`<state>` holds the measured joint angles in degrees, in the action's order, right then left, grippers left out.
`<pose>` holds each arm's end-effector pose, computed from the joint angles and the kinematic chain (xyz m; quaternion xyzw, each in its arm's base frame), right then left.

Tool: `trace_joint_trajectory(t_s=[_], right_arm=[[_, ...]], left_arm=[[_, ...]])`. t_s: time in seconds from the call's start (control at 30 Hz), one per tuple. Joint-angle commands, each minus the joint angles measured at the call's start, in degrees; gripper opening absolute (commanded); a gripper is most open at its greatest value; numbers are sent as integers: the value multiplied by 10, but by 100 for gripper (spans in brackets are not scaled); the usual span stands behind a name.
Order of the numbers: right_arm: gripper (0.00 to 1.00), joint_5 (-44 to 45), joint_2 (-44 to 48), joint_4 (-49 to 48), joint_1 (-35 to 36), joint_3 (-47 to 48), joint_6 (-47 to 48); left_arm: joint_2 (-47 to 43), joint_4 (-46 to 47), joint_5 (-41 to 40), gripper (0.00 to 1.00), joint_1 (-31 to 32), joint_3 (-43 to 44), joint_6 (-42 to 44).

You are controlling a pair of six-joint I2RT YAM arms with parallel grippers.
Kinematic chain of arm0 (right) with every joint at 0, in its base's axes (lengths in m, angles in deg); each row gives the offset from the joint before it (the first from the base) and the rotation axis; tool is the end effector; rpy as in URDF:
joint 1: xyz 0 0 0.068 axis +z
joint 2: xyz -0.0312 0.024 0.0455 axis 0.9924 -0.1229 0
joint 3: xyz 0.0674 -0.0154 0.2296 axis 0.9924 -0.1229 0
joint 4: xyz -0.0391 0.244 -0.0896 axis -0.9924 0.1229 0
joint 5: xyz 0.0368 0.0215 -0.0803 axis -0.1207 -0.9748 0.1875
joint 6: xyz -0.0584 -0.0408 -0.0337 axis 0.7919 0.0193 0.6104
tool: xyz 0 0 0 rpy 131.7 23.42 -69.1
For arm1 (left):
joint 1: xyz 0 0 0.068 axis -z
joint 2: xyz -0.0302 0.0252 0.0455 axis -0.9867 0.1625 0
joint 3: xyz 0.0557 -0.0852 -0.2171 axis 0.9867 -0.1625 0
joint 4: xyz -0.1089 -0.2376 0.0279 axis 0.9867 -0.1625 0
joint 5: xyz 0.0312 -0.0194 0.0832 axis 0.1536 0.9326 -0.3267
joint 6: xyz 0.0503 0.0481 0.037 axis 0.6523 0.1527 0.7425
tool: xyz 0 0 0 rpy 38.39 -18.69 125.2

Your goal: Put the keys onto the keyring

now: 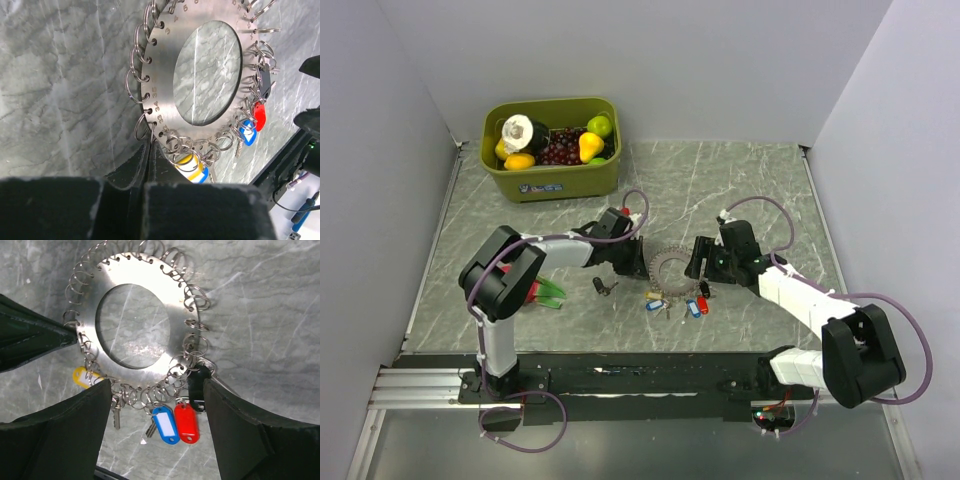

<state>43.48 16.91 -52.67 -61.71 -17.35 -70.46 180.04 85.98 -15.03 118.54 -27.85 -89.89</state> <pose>0.2542 0.1090 0.1340 0.0191 0.9332 0.2035 0.2956 0.2920 -0.2609 0.0821 0.1136 0.9188 -0.3429 0.1592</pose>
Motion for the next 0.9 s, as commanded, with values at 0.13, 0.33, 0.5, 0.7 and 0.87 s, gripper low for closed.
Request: trace_joint_trajectory(t_s=[0.13,0.33,0.5,0.7,0.87], right_arm=[[80,-63,27,-38,8,31,36],[81,-99,18,-66,26,39,58],[83,-115,6,-87,44,48,68],[84,-121,-10,-93,69,62,79],[82,-119,-33,-87,86,78,84]], left_arm=[[-84,-21,-40,1,8,-47,39],[-147,-61,-91,1,39,-86,50],[-205,-82,-148,65,58,-110,42],[-293,-95,-193,87,54,-123,17],[-314,-71,-143,84,12,-139,10]])
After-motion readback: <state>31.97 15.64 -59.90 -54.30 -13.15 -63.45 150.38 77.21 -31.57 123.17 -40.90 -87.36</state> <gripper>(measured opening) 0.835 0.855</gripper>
